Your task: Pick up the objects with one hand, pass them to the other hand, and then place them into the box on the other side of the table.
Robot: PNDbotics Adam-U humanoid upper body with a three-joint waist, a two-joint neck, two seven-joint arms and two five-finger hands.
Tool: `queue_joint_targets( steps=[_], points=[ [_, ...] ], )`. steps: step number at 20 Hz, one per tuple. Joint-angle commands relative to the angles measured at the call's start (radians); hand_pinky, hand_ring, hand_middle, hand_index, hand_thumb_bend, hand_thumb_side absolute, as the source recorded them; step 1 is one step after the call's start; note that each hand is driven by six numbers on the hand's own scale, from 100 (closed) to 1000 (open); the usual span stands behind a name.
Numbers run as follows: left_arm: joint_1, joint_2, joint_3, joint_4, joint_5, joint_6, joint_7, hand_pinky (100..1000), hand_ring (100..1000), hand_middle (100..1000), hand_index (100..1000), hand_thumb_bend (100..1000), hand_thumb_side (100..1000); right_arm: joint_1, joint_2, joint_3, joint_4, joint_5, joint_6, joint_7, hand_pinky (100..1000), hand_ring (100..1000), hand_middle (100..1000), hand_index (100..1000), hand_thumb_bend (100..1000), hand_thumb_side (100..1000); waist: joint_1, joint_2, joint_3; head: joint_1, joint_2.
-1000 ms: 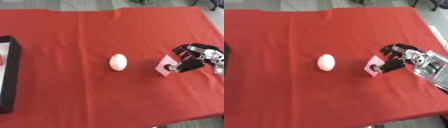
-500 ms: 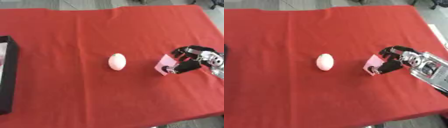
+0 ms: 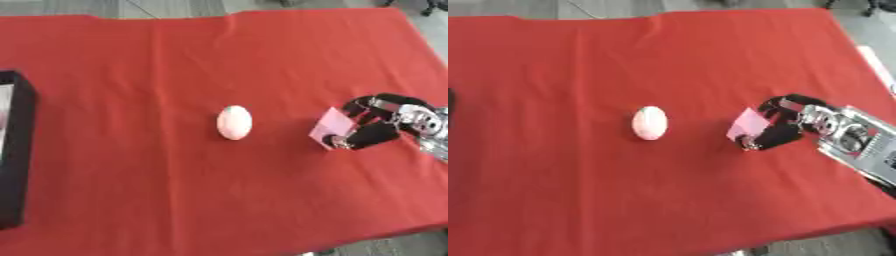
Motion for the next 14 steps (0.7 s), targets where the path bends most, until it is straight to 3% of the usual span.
queue_joint_targets(
  steps=[1,14],
  points=[
    [-0.006,0.009,0.002,-0.023,0.001,-0.003,-0.004,908,732,755,768,316,773,-0.012,-0.021,-0.004,-0.014,0.002,0.015,-0.002,868,874,863,909,422,356,0.003,-0.013,0.002,-0.006,-0.005],
    [-0.008,0.007,-0.004,-0.023,0.001,-0.004,-0.014,908,744,759,761,298,785,-0.024,-0.010,0.009,-0.004,-0.005,0.047,-0.014,860,861,836,875,383,298,0.008,-0.008,0.007,-0.010,-0.009]
  ],
)
